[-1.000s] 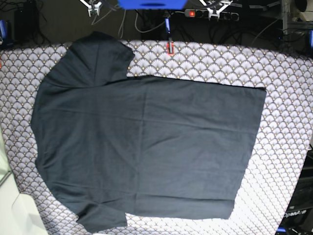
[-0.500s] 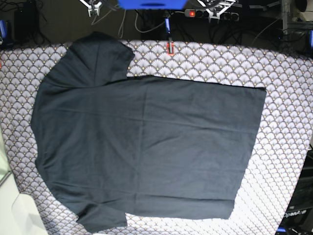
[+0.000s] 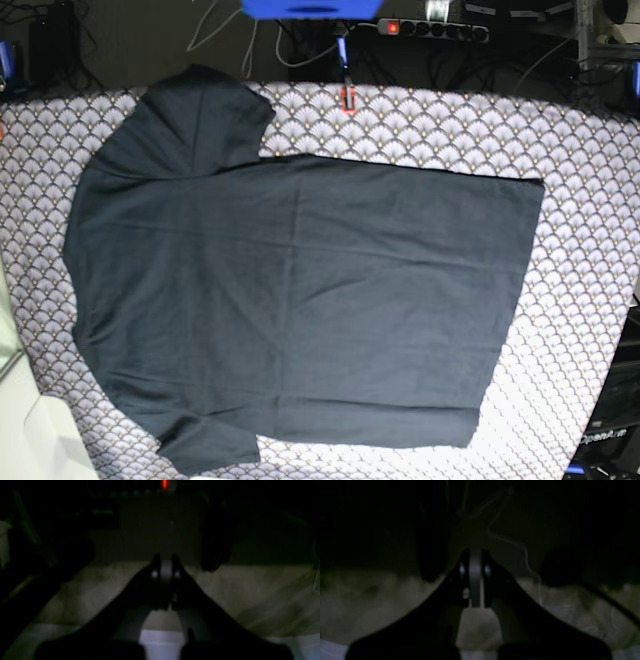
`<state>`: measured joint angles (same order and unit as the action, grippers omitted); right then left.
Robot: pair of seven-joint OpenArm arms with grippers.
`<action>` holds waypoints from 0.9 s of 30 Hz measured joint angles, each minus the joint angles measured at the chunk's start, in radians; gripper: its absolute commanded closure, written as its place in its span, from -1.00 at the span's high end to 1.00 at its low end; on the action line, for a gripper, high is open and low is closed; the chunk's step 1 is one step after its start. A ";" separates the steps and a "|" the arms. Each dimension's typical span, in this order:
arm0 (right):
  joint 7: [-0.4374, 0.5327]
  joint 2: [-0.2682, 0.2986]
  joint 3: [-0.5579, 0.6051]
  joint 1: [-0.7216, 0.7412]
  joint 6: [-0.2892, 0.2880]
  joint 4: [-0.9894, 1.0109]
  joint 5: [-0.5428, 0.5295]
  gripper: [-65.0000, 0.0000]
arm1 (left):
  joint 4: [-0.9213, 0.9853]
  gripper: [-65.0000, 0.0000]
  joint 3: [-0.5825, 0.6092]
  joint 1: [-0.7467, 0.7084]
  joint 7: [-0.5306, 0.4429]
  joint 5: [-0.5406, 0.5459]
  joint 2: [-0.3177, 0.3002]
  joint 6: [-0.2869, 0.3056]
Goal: Fold the T-shirt properly
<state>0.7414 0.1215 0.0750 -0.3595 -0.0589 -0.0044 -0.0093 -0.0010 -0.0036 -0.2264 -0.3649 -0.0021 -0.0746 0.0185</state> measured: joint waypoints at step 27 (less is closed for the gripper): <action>0.597 0.053 0.001 -0.559 0.000 -0.615 0.004 -1.00 | -0.039 -1.00 0.004 -0.364 -0.923 0.000 0.000 -0.003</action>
<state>1.3388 0.1745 0.0757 -0.9188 -0.0586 -0.6197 -0.0055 -0.0395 0.0002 -0.5900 -1.2877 -0.0025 -0.0742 0.0154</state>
